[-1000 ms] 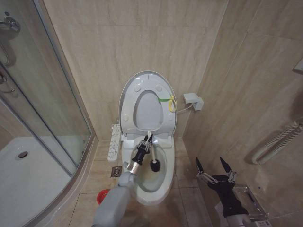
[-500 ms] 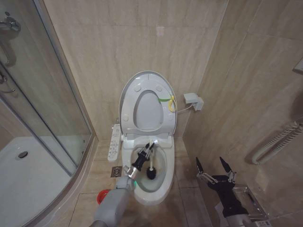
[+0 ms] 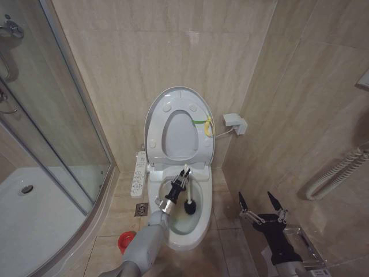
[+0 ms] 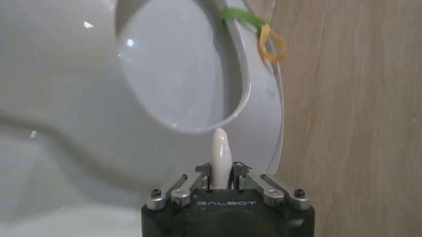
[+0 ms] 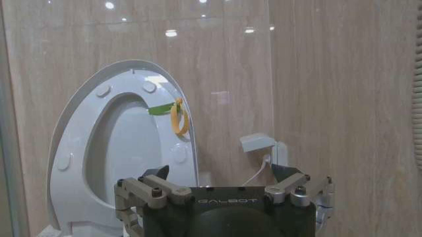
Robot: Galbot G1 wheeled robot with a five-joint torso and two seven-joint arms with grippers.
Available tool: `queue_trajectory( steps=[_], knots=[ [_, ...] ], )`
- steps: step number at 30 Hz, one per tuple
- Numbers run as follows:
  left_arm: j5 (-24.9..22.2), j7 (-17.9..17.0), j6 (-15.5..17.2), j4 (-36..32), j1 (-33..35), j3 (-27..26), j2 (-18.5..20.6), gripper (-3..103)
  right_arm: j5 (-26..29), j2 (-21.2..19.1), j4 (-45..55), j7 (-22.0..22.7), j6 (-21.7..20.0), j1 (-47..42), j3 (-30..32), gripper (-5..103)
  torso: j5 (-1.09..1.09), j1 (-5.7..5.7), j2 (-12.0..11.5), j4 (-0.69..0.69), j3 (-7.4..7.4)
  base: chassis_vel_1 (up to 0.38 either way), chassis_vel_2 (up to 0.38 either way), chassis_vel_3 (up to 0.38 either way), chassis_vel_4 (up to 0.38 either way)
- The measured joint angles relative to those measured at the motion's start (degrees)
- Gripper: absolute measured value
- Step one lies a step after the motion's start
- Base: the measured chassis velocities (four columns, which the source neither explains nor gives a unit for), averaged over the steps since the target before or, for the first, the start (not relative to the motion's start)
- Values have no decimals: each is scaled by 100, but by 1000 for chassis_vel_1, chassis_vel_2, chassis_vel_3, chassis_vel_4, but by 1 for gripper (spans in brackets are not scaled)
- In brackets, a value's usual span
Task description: Open the toilet lid, clean the toilet bowl with a toilet brush, close the toilet lid, and flush.
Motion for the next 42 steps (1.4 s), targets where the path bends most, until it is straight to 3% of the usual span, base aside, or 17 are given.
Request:
queue_trajectory(
  steps=[10, 11, 13, 16, 24, 28, 31, 32, 36, 39, 42],
  knots=[
    [589, 85, -7, -21, -1, -90, 10, 21, 0, 0, 0, 0, 0, 0, 0, 100, -3, 0, 0, -3, 1, 0, 0, 0, 0],
    [514, 80, 0, -87, -7, -78, 9, 21, 0, 0, 0, 0, 0, 0, 0, 100, -2, 1, 0, -3, 1, 0, 0, 0, 0],
    [-117, 50, 33, -314, -8, 64, 4, 21, 0, 0, 0, 0, 0, 0, 0, 100, -3, 1, 0, -5, 2, 0, 0, 0, 0],
    [-304, 37, 45, -328, -21, 77, 4, 21, 0, 0, 0, 0, 0, 0, 0, 100, -1, 1, 0, -3, 1, 0, 0, 0, 0],
    [658, 56, 5, -35, -6, -83, 5, 21, 0, 0, 0, 0, 0, 0, 0, 100, -1, 1, 0, -2, 0, 0, 0, 0, 0],
    [96, -15, 31, -184, 20, 2, 8, 21, 0, 0, 0, 0, 0, 0, 0, 100, 0, 0, -1, -1, 1, 0, 0, 0, 0],
    [-817, -29, 179, -477, 22, 133, 3, 21, 0, 0, 0, 0, 0, 0, 0, 100, -2, 0, 0, -5, 0, 0, 0, 0, 0],
    [-817, -29, 179, -477, 22, 133, 3, 21, 0, 0, 0, 0, 0, 0, 0, 100, -2, 0, 0, -5, 0, 0, 0, 0, 0],
    [-264, 27, 73, -252, -53, 18, 7, 21, 0, 0, 0, 0, 0, 0, 0, 100, -1, 0, 0, -2, 0, 0, 0, 0, 0],
    [572, 68, 15, -135, -21, -99, 7, 21, 0, 0, 0, 0, 0, 0, 0, 100, -1, 0, 0, -2, 0, 0, 0, 0, 0],
    [761, 71, 5, -176, 20, -128, 7, 21, 0, 0, 0, 0, 0, 0, 0, 100, -1, 0, 0, -2, 0, 0, 0, 0, 0]
  ],
)
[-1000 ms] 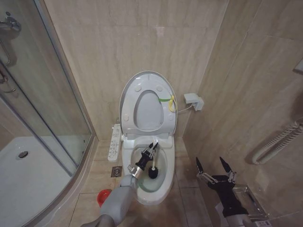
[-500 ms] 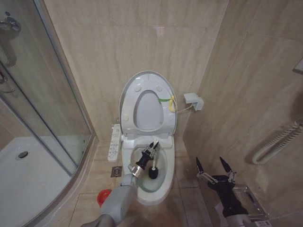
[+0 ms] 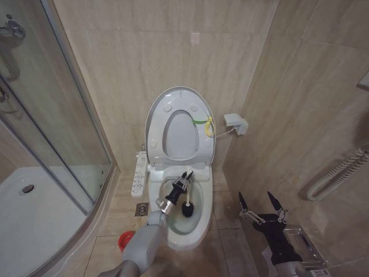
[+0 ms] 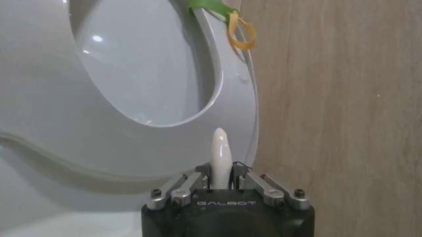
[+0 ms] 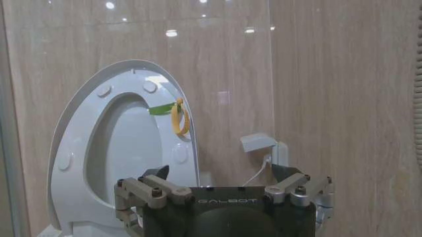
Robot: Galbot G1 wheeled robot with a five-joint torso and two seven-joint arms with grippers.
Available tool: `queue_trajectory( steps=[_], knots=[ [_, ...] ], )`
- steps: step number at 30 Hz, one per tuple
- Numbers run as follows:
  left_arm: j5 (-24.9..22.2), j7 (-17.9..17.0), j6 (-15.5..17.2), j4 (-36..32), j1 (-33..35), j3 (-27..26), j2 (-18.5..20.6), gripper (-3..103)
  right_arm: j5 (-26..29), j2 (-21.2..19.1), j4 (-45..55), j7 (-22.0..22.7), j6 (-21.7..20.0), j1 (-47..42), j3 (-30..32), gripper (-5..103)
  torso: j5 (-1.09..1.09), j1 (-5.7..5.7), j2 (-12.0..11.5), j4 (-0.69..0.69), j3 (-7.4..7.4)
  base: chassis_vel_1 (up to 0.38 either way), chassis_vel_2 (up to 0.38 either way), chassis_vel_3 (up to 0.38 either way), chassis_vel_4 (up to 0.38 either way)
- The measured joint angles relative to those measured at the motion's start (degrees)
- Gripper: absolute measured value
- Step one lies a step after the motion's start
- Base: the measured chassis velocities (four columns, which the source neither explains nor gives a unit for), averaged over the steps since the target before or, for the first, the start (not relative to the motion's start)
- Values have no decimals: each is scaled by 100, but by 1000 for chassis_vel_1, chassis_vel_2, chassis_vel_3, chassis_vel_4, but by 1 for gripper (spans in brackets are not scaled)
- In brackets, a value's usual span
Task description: Open the toilet lid, clean the toilet bowl with a toilet brush, close the toilet lid, and flush.
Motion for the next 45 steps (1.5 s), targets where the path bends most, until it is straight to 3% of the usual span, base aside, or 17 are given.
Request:
queue_trajectory(
  steps=[2, 5, 8, 12, 14, 17, 20, 24, 26, 28, 31, 32, 33, 36, 38, 42, 45],
  knots=[
    [-162, -3, 1, -55, 10, 21, 1, 21, 0, 0, 0, 0, 0, 0, 0, 100, 1, 0, 0, 0, 0, 0, 0, 0, 0],
    [-1232, -89, 18, -300, 0, 147, 0, 21, 0, 0, 0, 0, 0, 0, 0, 100, 0, 0, 0, -1, 0, 0, 0, 0, 0],
    [-1398, -123, 26, -321, -41, 153, 0, 21, 0, 0, 0, 0, 0, 0, 0, 100, 0, 0, 0, -1, 0, 0, 0, 0, 0],
    [-615, -270, 15, -140, -91, 60, 1, 21, 0, 0, 0, 0, 0, 0, 0, 100, 1, 0, 0, -1, 0, 0, 0, 0, 0],
    [151, -463, 10, -87, -55, -6, 1, 21, 0, 0, 0, 0, 0, 0, 0, 100, 0, 0, 0, 0, 0, 0, 0, 0, 0],
    [306, -553, 7, -100, 5, -32, 1, 21, 0, 0, 0, 0, 0, 0, 0, 100, 0, 0, 0, 0, 0, 0, 0, 0, 0],
    [-244, -470, 7, -208, 38, 30, 1, 21, 0, 0, 0, 0, 0, 0, 0, 100, 1, 0, 0, 0, 0, 0, 0, 0, 0],
    [-1505, -444, 66, -456, 21, 163, 0, 21, 0, 0, 0, 0, 0, 0, 0, 100, 1, 0, 0, -1, 0, 0, 0, 0, 0],
    [-1584, -461, 76, -460, -1, 174, 0, 21, 0, 0, 0, 0, 0, 0, 0, 100, 0, 0, 0, -1, 0, 0, 0, 0, 0],
    [-1516, -466, 66, -414, -25, 165, -1, 21, 0, 0, 0, 0, 0, 0, 0, 100, 0, 0, 0, -1, 0, 0, 0, 0, 0],
    [-232, -528, 15, -141, -39, 3, 1, 21, 0, 0, 0, 0, 0, 0, 0, 100, 0, 0, 0, 0, 0, 0, 0, 0, 0],
    [-232, -528, 15, -141, -39, 3, 1, 21, 0, 0, 0, 0, 0, 0, 0, 100, 0, 0, 0, 0, 0, 0, 0, 0, 0],
    [244, -588, 7, -92, -9, -46, 1, 21, 0, 0, 0, 0, 0, 0, 0, 100, 0, 0, 0, 0, 0, 0, 0, 0, 0],
    [420, -616, 3, -75, 47, -63, 1, 21, 0, 0, 0, 0, 0, 0, 0, 100, 0, 0, 0, 0, 0, 0, 0, 0, 0],
    [25, -561, 3, -135, 78, -31, 2, 21, 0, 0, 0, 0, 0, 0, 0, 100, 0, 0, 0, 1, 0, 0, 0, 0, 0],
    [-1463, -249, 3, -534, 98, 100, 0, 21, 0, 0, 0, 0, 0, 0, 0, 100, 1, 0, 0, -2, 0, 0, 0, 0, 0],
    [-1590, -165, 3, -585, 63, 94, 0, 21, 0, 0, 0, 0, 0, 0, 0, 100, 0, 0, 0, -1, 0, 0, 0, 0, 0]
  ],
)
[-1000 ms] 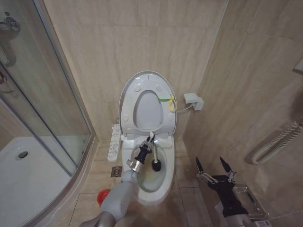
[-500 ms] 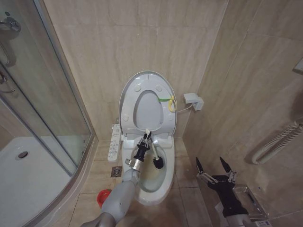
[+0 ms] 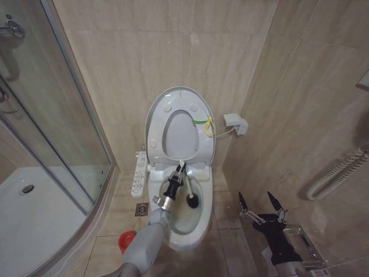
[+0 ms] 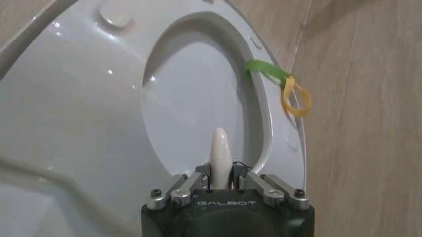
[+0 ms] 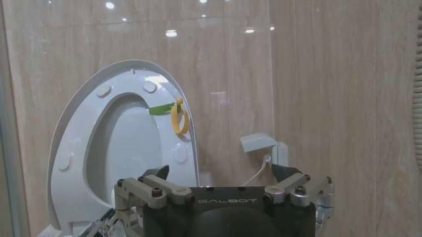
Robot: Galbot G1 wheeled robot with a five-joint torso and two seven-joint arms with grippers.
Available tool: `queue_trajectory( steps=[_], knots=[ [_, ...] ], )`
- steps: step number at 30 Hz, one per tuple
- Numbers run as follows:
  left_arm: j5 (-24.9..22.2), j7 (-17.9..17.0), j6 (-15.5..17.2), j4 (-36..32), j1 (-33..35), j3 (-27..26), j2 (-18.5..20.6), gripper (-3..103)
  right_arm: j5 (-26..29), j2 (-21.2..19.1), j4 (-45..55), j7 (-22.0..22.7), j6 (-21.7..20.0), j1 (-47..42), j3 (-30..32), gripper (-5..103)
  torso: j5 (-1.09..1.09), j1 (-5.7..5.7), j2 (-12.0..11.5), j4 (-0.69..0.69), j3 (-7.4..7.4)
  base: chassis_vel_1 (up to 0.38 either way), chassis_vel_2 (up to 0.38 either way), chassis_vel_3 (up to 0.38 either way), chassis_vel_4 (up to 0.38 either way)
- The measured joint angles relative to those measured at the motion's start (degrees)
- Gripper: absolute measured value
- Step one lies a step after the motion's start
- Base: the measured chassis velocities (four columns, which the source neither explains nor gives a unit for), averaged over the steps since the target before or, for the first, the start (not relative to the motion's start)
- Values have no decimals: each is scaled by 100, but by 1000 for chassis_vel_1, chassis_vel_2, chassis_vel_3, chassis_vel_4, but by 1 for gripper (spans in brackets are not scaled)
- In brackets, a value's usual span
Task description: Open the toilet lid, clean the toilet bowl with a toilet brush, close the toilet lid, and flush.
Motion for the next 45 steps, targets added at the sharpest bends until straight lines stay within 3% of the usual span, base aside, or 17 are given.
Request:
queue_trajectory(
  steps=[3, 7, 13, 20, 23, 29, 36, 45],
  knots=[
    [260, 105, 0, 58, -22, -37, 0, 21, 0, 0, 0, 0, 0, 0, 0, 100, 0, 0, 0, 0, 0, 0, 0, 0, 0],
    [1031, 260, -4, 270, 28, -143, 0, 21, 0, 0, 0, 0, 0, 0, 0, 100, 0, 0, 0, 1, 0, 0, 0, 0, 0],
    [1548, 288, -13, 150, 177, -193, 73, 21, 0, 0, 0, 0, 0, 0, 0, 100, 0, 0, 0, 0, 0, 0, 0, 0, 0],
    [2171, 377, -21, -562, 503, -343, 778, 21, 0, 0, 0, 0, 0, 0, 0, 100, -2, 0, 0, 2, 0, 0, 0, 0, 0],
    [2067, 393, -22, -1037, 614, -308, 1138, 21, 0, 0, 0, 0, 0, 0, 0, 100, -1, 0, 0, 3, 0, 0, 0, 0, 0],
    [1757, 386, -19, -1282, 644, -219, 1212, 21, 0, 0, 0, 0, 0, 0, 0, 100, 0, 0, 0, 1, 0, 0, 0, 0, 0],
    [840, 82, 3, -611, 350, -76, 580, 21, 0, 0, 0, 0, 0, 0, 0, 100, 0, 0, 0, -1, 0, 0, 0, 0, 0],
    [703, 119, 8, 337, 79, -151, 245, 21, 0, 0, 0, 0, 0, 0, 0, 100, 1, 0, 0, 2, 0, 0, 0, 0, 0]
  ],
)
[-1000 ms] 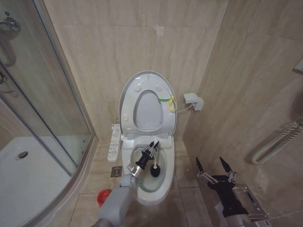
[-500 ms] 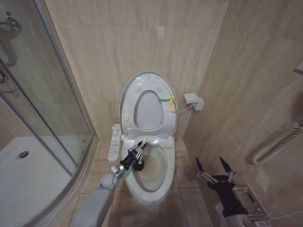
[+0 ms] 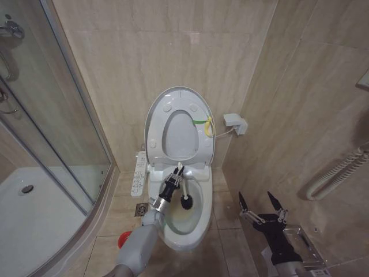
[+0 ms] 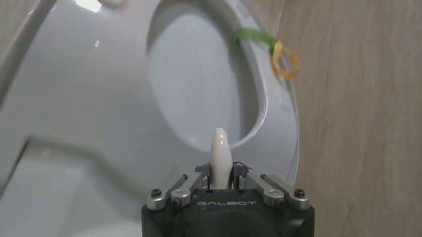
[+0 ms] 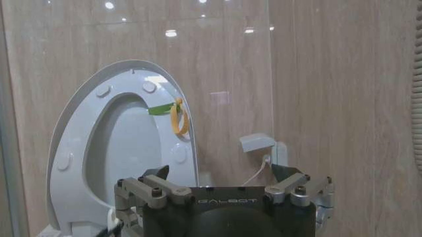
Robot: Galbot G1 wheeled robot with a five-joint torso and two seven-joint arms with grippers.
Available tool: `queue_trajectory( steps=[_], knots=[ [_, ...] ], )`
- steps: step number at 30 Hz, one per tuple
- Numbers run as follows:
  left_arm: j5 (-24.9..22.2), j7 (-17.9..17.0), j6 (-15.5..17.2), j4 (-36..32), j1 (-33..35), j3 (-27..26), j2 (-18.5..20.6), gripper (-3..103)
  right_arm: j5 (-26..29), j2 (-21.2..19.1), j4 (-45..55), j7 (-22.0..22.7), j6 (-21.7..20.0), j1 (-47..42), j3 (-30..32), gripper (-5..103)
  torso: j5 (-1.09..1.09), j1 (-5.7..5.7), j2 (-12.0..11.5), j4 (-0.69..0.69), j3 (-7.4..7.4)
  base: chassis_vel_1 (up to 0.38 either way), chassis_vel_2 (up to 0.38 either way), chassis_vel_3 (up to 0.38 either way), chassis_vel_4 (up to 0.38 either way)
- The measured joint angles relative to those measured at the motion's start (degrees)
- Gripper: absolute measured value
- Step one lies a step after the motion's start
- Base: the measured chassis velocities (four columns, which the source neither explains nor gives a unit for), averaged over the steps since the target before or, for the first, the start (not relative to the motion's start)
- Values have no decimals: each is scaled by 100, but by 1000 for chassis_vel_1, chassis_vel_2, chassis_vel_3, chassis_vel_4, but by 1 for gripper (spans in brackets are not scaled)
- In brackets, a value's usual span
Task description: Open the toilet lid, clean the toilet bowl with a toilet brush, close the toilet lid, and flush.
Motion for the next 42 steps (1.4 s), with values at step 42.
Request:
queue_trajectory(
  steps=[42],
  knots=[
    [-511, 131, 6, 173, -210, 100, -248, 21, 0, 0, 0, 0, 0, 0, 0, 100, -1, 1, -1, -1, 1, 0, 0, 0, 0]
  ],
)
